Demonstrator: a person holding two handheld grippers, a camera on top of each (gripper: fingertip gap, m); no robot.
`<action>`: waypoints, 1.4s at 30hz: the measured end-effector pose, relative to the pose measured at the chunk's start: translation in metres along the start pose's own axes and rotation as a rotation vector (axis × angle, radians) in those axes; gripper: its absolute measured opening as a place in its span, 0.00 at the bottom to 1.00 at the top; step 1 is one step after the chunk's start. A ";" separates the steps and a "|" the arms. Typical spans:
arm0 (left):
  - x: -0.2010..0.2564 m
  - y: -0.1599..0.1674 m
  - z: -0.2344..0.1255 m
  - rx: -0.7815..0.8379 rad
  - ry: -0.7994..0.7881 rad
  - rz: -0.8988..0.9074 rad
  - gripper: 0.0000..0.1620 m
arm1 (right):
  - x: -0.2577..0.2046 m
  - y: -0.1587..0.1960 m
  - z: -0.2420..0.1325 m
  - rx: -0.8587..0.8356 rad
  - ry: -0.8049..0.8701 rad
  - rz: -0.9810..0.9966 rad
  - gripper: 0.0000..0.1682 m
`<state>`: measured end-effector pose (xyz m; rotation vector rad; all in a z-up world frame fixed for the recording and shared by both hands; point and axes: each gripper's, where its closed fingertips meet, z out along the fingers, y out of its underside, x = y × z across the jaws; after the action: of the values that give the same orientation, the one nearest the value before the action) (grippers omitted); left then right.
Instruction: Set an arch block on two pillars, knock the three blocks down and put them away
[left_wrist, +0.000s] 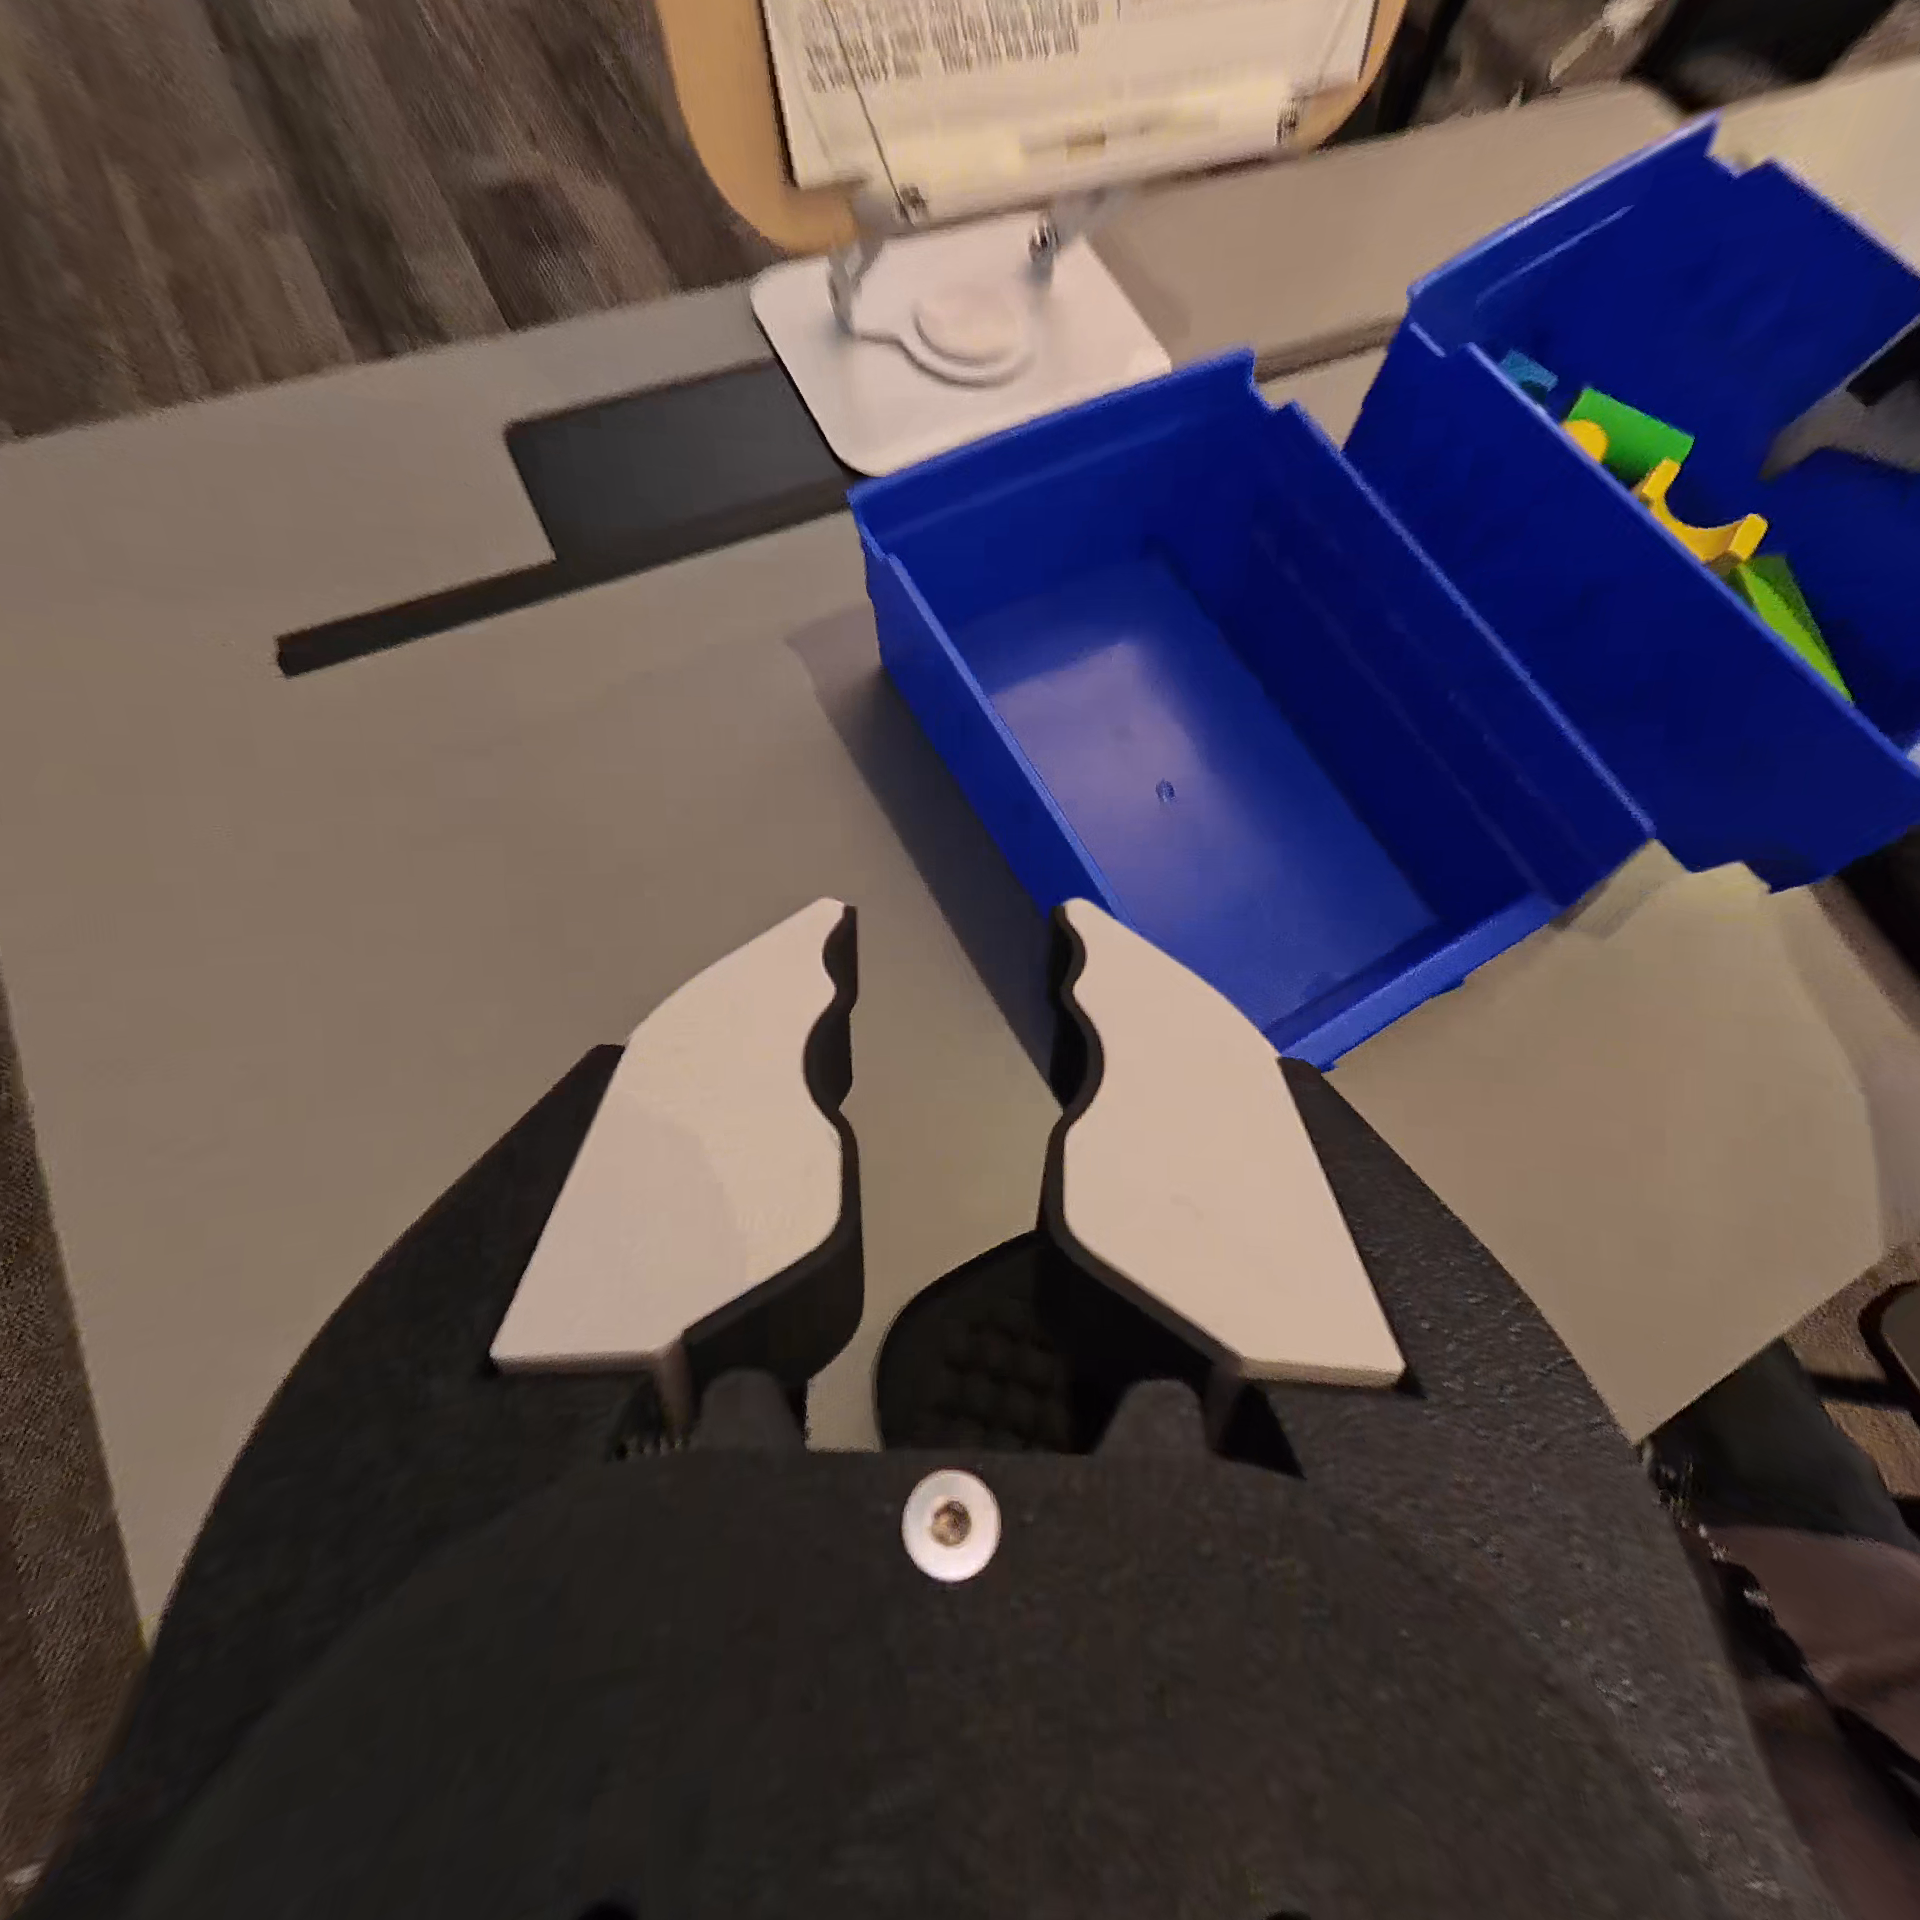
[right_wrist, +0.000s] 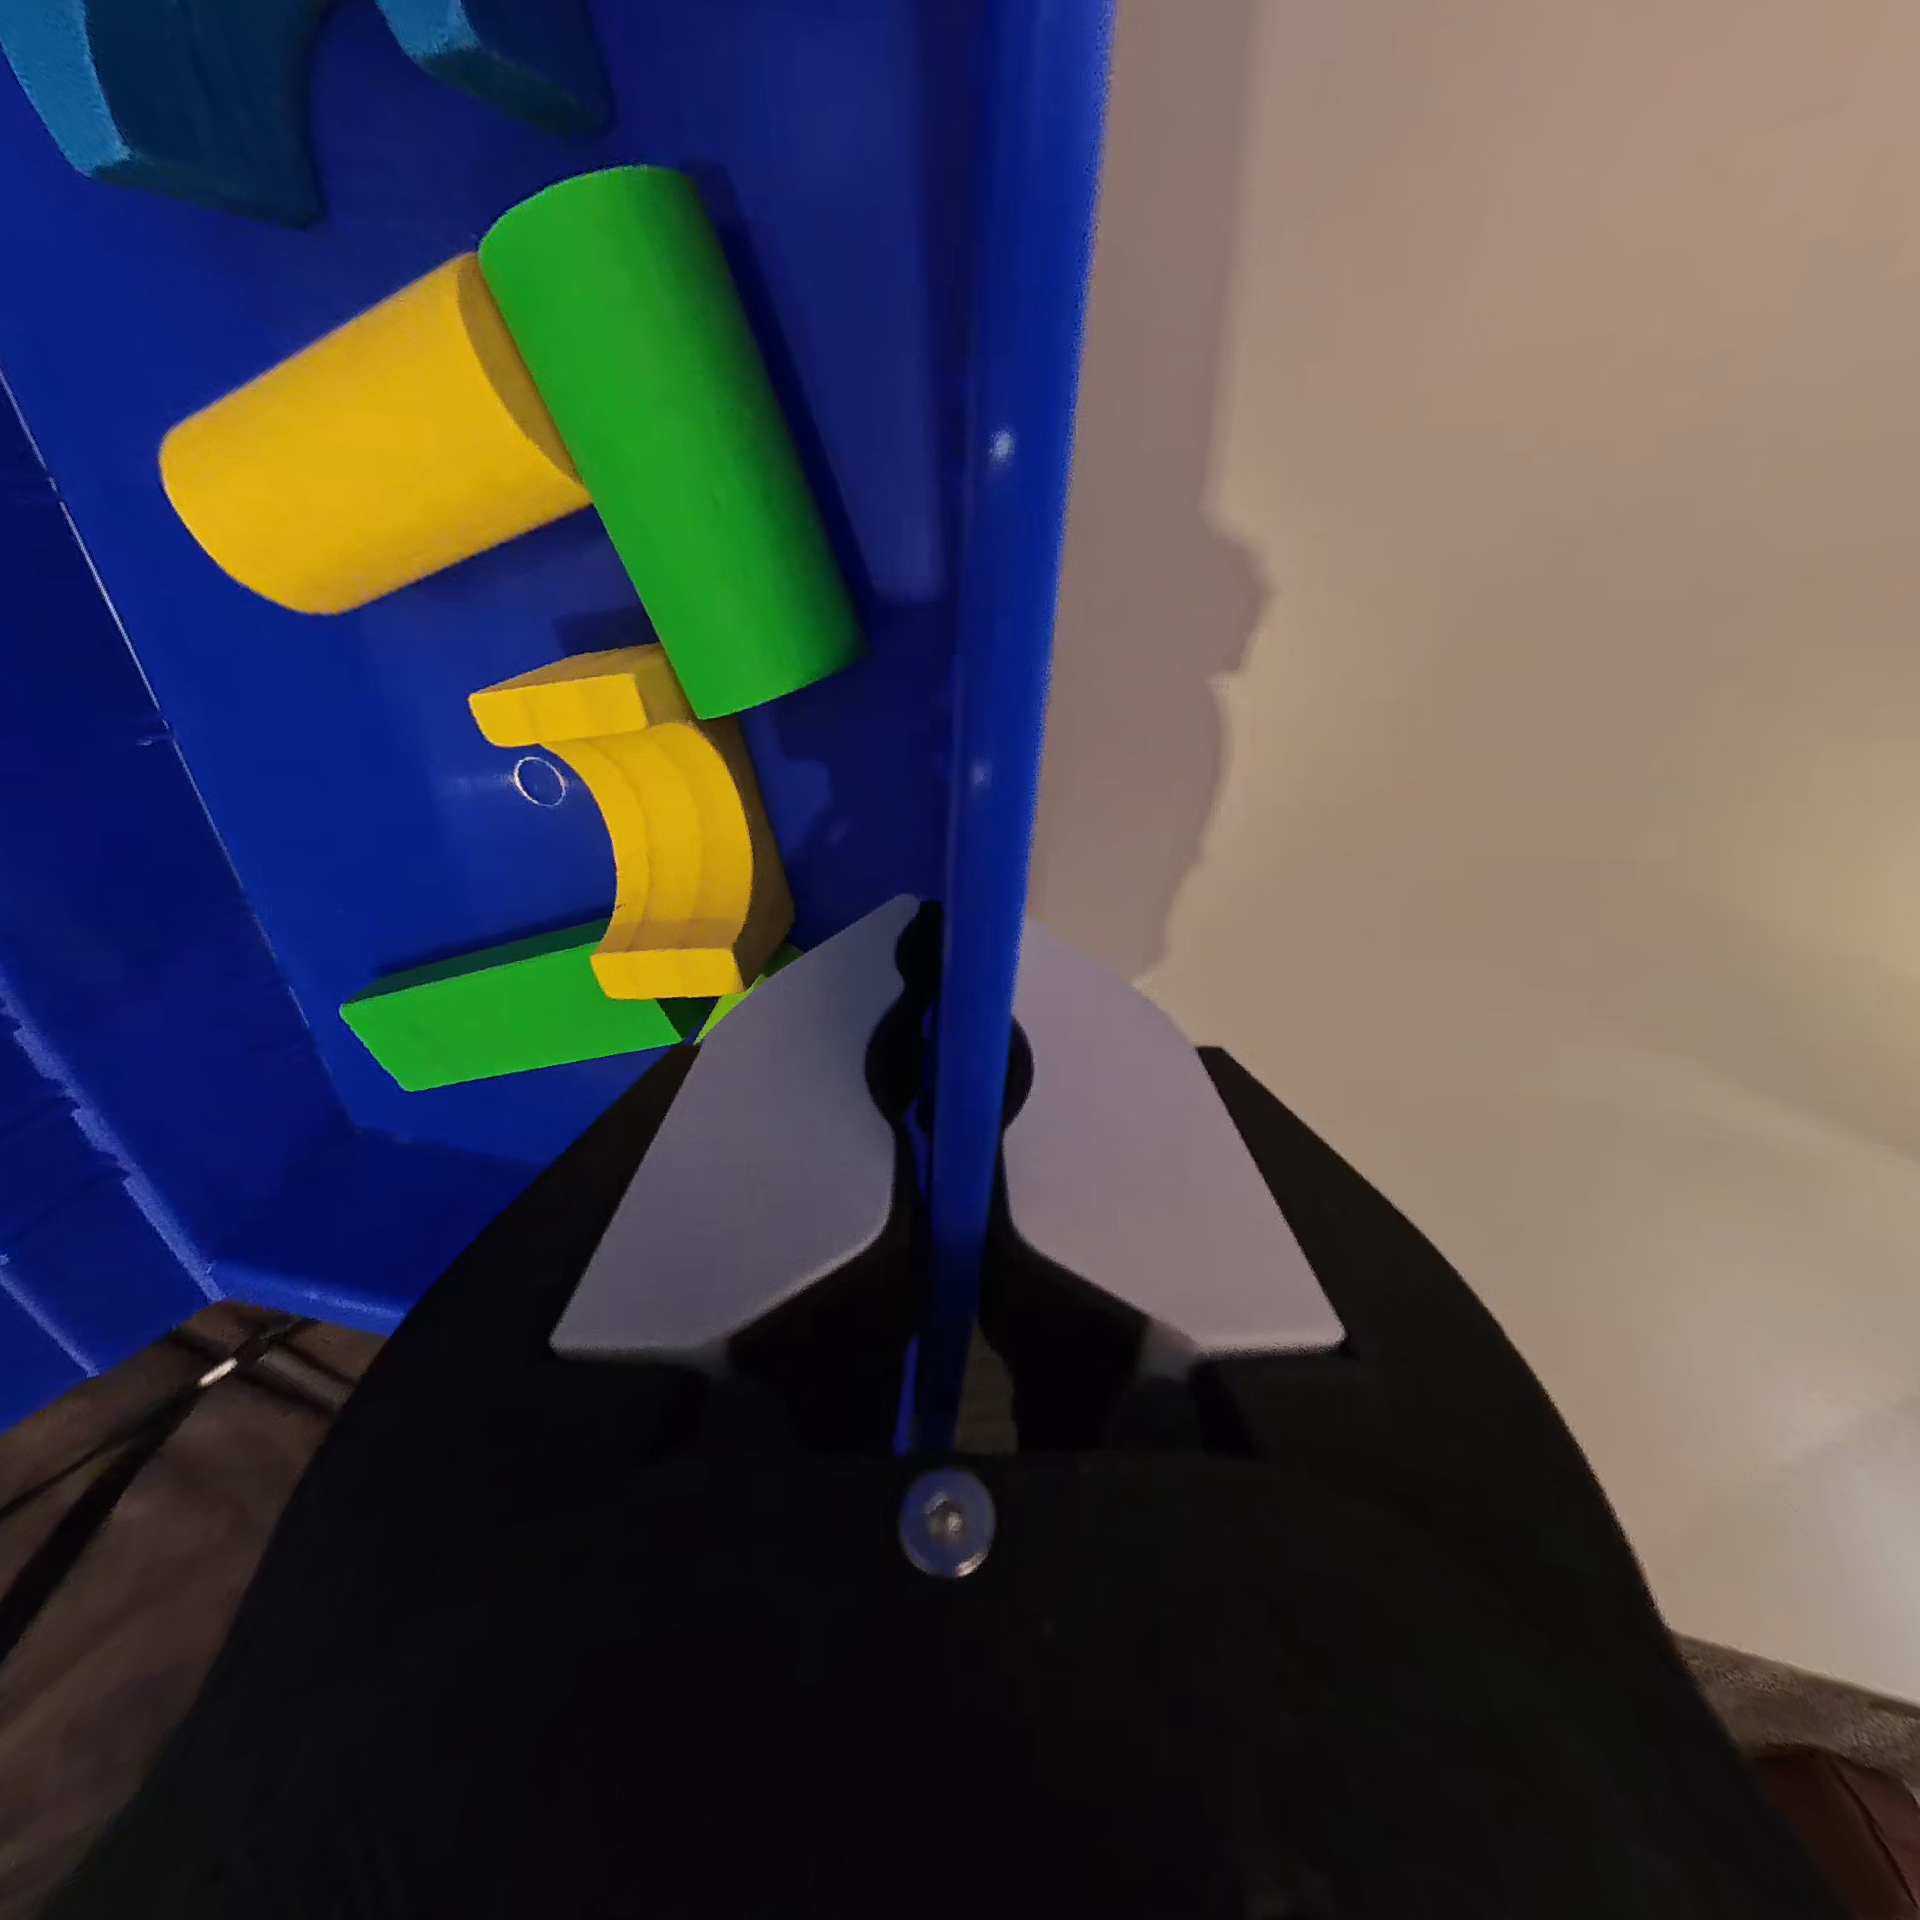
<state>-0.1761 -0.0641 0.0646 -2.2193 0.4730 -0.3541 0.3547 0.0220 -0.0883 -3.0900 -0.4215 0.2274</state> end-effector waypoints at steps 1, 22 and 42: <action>-0.003 -0.001 -0.010 0.031 -0.010 -0.003 0.21 | -0.004 -0.002 -0.015 0.007 0.009 -0.005 0.04; -0.034 -0.014 -0.093 0.302 -0.329 -0.065 0.36 | -0.484 -0.142 0.004 -0.086 -0.249 -0.593 0.04; -0.096 0.035 -0.063 0.064 -0.343 -0.209 0.38 | -0.524 -0.167 0.084 0.169 -0.177 -0.602 0.18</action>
<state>-0.2942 -0.0843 0.0682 -2.2126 0.0451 -0.0897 -0.2016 0.0420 -0.0911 -2.6319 -1.2264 0.4850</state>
